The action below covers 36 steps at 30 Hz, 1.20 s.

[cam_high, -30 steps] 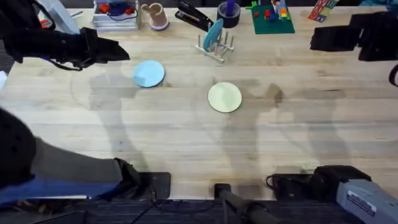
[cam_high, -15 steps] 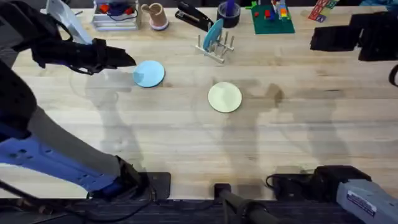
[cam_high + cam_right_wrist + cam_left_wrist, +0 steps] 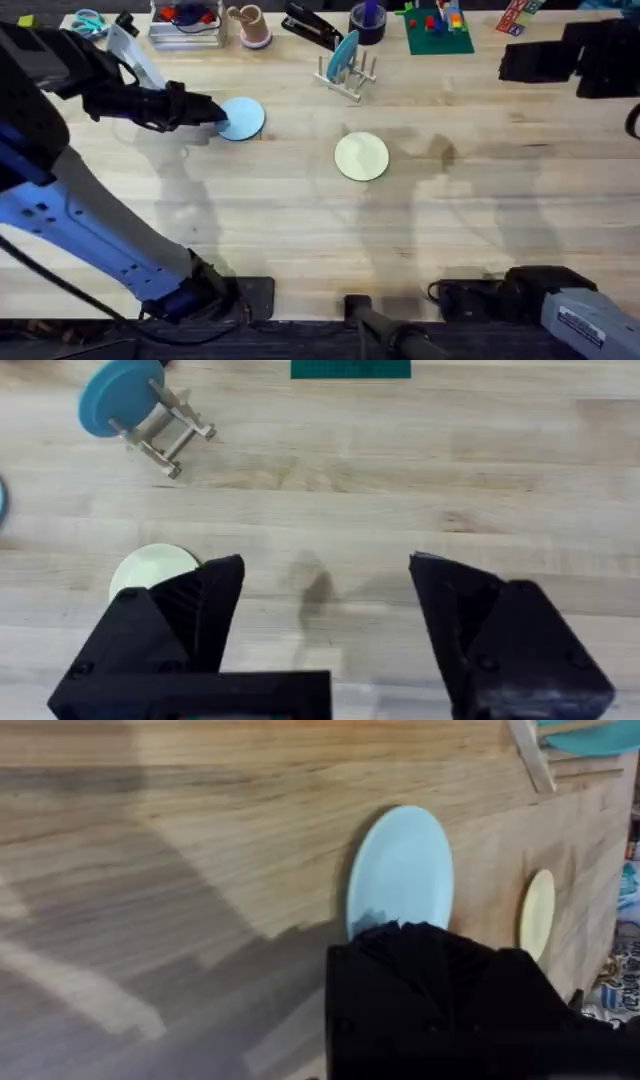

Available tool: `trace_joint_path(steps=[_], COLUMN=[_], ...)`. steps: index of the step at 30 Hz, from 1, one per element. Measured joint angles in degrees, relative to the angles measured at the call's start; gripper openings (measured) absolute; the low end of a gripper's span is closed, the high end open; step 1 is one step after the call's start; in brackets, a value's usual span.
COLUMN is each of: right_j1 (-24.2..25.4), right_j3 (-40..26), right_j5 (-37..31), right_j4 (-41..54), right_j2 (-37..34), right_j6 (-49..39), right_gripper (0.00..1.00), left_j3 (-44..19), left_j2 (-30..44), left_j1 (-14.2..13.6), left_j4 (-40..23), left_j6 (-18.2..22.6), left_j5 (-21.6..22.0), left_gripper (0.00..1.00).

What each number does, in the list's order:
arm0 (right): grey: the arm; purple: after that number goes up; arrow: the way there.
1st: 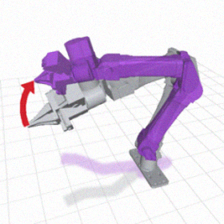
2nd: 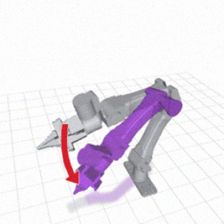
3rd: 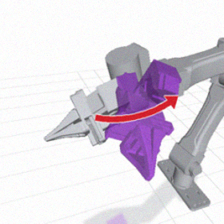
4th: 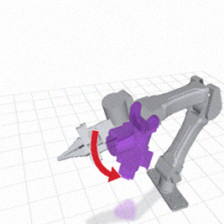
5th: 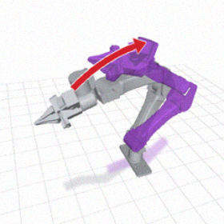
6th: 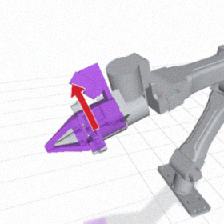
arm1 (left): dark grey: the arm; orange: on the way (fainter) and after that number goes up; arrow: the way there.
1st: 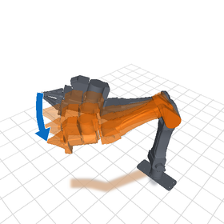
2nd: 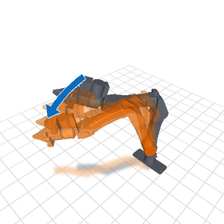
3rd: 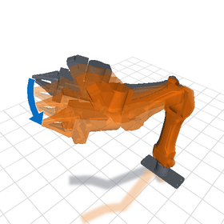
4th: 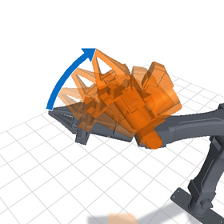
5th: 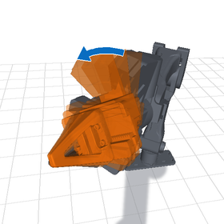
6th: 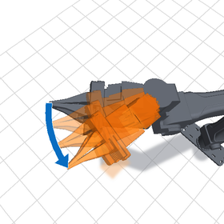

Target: Pick up the plates from the table one by one and place each into a slot on the dish rack.

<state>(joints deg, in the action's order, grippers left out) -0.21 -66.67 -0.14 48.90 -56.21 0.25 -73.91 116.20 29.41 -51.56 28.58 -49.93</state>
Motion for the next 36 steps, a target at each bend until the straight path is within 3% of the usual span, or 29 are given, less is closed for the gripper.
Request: trace_joint_path(steps=[13, 30, 36], right_j1=[0.0, 0.0, 0.0], right_j3=[0.0, 0.0, 0.0], right_j5=[0.0, 0.02, 4.26], right_j4=[0.0, 0.0, 0.0], right_j2=[-0.02, -0.02, -0.02], right_j6=[0.0, 4.53, 6.4], right_gripper=[0.994, 0.995, 0.995], left_j3=[-1.25, -1.25, -1.25], left_j2=[4.2, 4.25, 4.25], left_j1=[0.41, 0.44, 0.44], left_j4=[1.28, 1.26, 1.26], left_j6=[0.19, 0.7, 1.01], left_j5=[-4.18, -4.28, -4.28], left_gripper=[0.039, 0.039, 0.039])
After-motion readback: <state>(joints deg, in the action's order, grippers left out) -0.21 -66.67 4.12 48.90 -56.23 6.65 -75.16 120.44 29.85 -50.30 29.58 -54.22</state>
